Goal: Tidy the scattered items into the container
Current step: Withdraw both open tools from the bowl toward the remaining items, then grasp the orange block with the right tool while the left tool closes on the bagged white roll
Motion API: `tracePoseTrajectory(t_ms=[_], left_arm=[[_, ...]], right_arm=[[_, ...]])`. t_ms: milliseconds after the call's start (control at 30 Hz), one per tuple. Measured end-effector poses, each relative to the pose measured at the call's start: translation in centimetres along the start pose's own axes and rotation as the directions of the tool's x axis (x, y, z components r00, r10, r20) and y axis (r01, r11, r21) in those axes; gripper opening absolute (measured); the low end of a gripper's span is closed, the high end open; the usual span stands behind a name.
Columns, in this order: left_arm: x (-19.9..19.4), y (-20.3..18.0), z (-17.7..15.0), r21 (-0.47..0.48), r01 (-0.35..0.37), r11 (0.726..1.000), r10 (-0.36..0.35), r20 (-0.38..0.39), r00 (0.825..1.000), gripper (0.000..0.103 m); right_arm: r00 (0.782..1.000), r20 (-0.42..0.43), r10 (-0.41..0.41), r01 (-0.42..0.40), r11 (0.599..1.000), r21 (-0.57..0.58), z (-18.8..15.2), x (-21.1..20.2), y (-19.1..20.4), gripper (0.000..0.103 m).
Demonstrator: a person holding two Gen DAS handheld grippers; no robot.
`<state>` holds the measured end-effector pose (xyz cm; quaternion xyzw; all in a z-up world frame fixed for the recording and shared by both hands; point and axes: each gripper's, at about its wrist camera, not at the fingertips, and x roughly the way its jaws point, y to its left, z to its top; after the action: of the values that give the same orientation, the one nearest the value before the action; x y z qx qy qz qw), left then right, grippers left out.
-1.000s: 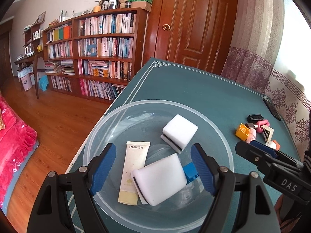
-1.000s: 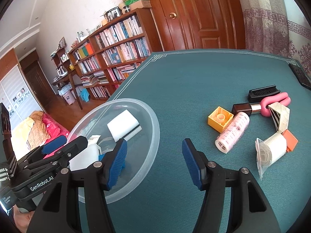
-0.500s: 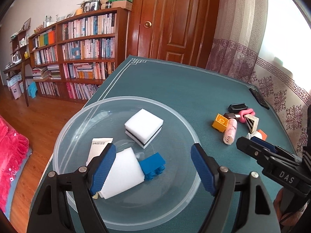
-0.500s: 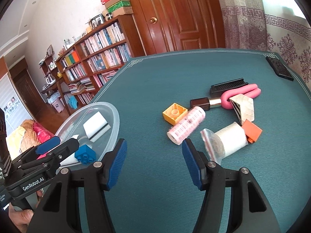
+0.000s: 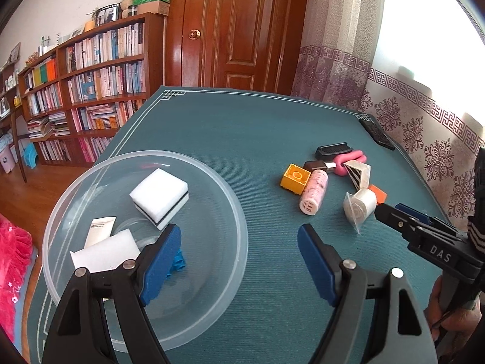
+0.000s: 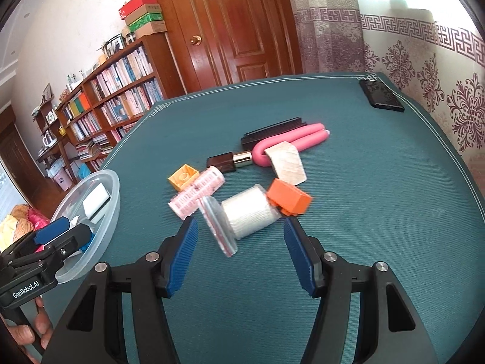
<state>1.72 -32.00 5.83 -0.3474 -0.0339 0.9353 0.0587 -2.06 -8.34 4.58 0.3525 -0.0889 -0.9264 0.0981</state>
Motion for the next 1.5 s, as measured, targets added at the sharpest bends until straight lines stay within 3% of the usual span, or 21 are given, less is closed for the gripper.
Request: tracePoseTrajectory(t_ms=[533, 933, 1267, 1367, 1500], left_arm=[[1.1, -4.1, 0.2, 0.07, 0.052, 0.996, -0.05, -0.035, 0.998, 0.083], [2.0, -5.3, 0.5, 0.084, 0.064, 0.994, -0.058, -0.063, 0.996, 0.083], [2.7, -5.5, 0.6, 0.078, 0.079, 0.994, -0.072, -0.086, 0.994, 0.083], [2.8, -5.7, 0.6, 0.076, 0.076, 0.994, -0.069, -0.089, 0.994, 0.083], [3.0, -5.9, 0.6, 0.077, 0.078, 0.994, -0.071, -0.095, 0.993, 0.083]], right_arm=[[0.997, 0.005, -0.081, 0.081, 0.997, 0.007, 1.7, 1.4, -3.9, 0.063], [0.998, -0.022, -0.06, 0.059, 0.998, -0.029, 2.6, 4.0, -3.9, 0.062], [0.999, -0.039, 0.007, -0.006, 1.0, 0.02, 2.8, 4.5, -5.3, 0.062], [0.999, -0.044, -0.007, 0.008, 1.0, 0.02, 2.6, 4.4, -5.7, 0.051], [0.999, -0.046, -0.002, 0.002, 1.0, 0.008, 2.4, 4.5, -5.6, 0.051]])
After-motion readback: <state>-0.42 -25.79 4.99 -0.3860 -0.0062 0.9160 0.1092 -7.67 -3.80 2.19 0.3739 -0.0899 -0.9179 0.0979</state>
